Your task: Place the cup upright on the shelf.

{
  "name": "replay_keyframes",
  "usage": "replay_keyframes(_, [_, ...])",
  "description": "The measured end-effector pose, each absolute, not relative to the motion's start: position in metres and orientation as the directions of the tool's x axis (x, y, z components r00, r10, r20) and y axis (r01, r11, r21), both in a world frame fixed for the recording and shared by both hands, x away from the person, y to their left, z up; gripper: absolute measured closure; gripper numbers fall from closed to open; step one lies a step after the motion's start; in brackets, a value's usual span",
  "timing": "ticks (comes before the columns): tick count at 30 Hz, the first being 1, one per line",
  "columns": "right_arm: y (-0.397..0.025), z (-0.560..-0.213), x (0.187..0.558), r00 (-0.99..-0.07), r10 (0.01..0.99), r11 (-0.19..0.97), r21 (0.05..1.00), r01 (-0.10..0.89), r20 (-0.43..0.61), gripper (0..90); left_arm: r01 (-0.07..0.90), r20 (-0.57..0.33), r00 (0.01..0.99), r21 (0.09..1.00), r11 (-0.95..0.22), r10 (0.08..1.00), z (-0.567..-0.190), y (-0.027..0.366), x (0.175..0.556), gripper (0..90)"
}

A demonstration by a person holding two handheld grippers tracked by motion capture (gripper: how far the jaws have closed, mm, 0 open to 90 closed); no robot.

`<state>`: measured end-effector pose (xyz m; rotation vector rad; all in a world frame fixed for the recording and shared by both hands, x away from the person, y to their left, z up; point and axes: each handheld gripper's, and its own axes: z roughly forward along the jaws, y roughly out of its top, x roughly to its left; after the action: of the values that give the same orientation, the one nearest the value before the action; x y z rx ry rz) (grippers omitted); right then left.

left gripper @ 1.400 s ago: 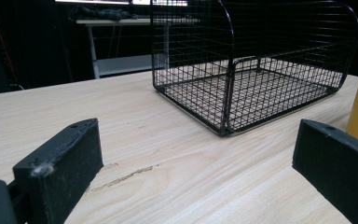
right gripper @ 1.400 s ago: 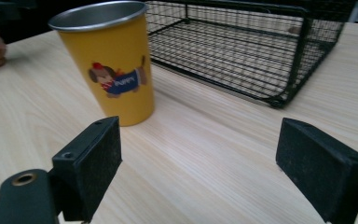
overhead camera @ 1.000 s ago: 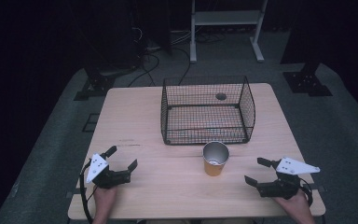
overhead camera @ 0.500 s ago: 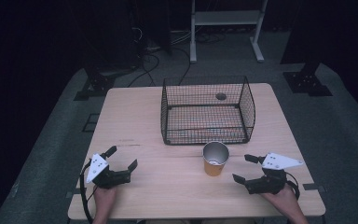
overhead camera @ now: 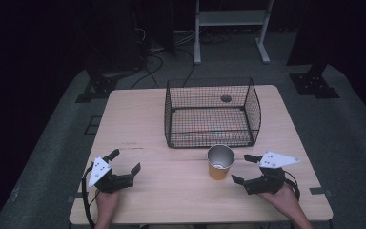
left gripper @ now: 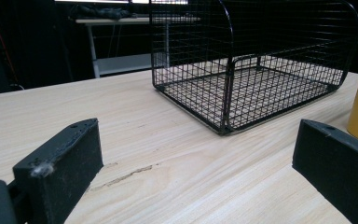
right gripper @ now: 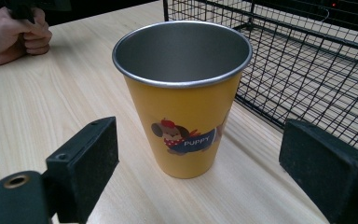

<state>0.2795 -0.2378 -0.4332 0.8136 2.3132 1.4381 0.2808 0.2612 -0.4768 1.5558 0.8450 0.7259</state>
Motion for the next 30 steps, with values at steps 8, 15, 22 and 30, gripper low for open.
replay_keyframes(8, [-0.229, -0.434, 0.285, -0.798, 0.601, 0.366, 0.875, 0.318, 0.039, 10.0, 0.124, -0.004, 0.546, 0.989, -0.076, 0.838, -0.477, 0.261, 0.281, 0.8])
replay_keyframes(15, [-0.222, -0.434, 0.291, -0.802, 0.597, 0.383, 0.865, 0.325, 0.036, 8.3, 0.124, -0.003, 0.546, 0.989, -0.077, 0.838, -0.477, 0.261, 0.281, 0.8])
replay_keyframes(22, [-0.214, -0.434, 0.296, -0.803, 0.596, 0.402, 0.854, 0.331, 0.031, 3.1, 0.124, -0.004, 0.546, 0.989, -0.077, 0.838, -0.477, 0.261, 0.281, 0.8])
replay_keyframes(30, [-0.208, -0.435, 0.301, -0.807, 0.590, 0.409, 0.849, 0.335, 0.034, 2.3, 0.124, -0.004, 0.546, 0.989, -0.076, 0.838, -0.477, 0.261, 0.281, 0.8])
